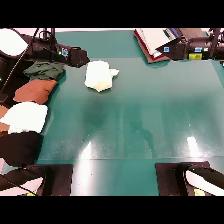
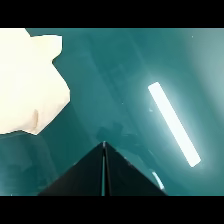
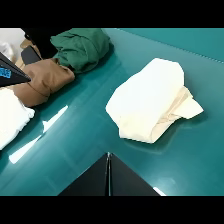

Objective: Fold the shirts.

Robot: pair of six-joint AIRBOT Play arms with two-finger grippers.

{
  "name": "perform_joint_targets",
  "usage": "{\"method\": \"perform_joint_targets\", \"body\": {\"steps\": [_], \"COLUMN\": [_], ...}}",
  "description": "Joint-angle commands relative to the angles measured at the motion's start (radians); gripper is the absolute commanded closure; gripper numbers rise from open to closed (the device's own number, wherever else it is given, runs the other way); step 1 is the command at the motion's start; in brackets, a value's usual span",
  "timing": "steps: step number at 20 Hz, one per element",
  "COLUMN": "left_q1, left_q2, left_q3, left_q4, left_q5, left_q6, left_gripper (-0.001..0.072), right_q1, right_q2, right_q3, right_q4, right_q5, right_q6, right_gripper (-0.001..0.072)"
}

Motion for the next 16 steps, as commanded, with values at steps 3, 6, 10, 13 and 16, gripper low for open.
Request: {"method": "perform_joint_targets", "body": {"steps": [3, 6, 10, 13, 16], "left_q1": [0.000, 0.000, 0.000, 0.000, 0.000], "left_q2": [0.000, 0.000, 0.000, 0.000, -0.002], "left_q3": [-0.001, -0.001, -0.001, -0.003, -0.005], "left_q4": [0.000, 0.000, 0.000, -0.003, 0.034], "left_q5": [0.002, 0.001, 0.002, 0.118, 0.171], "left_q6": [0.000, 0.000, 0.000, -0.008, 0.002], "left_gripper": [0.0683, 0.0683, 0.0682, 0.0682, 0.0649], "right_q1": [0.000, 0.000, 0.000, 0.000, 0.001], "right_q2": [-0.008, -0.028, -0.062, -0.093, -0.142], "right_q3": [0.001, 0.001, 0.001, 0.001, 0.001], "right_q4": [0.003, 0.003, 0.002, 0.003, 0.003], "right_q5": [-0.002, -0.002, -0.002, -0.002, -0.057], "right_q6": [0.000, 0.000, 0.000, 0.000, 0.002], "right_gripper": [0.0698, 0.0698, 0.0698, 0.0698, 0.0698]}}
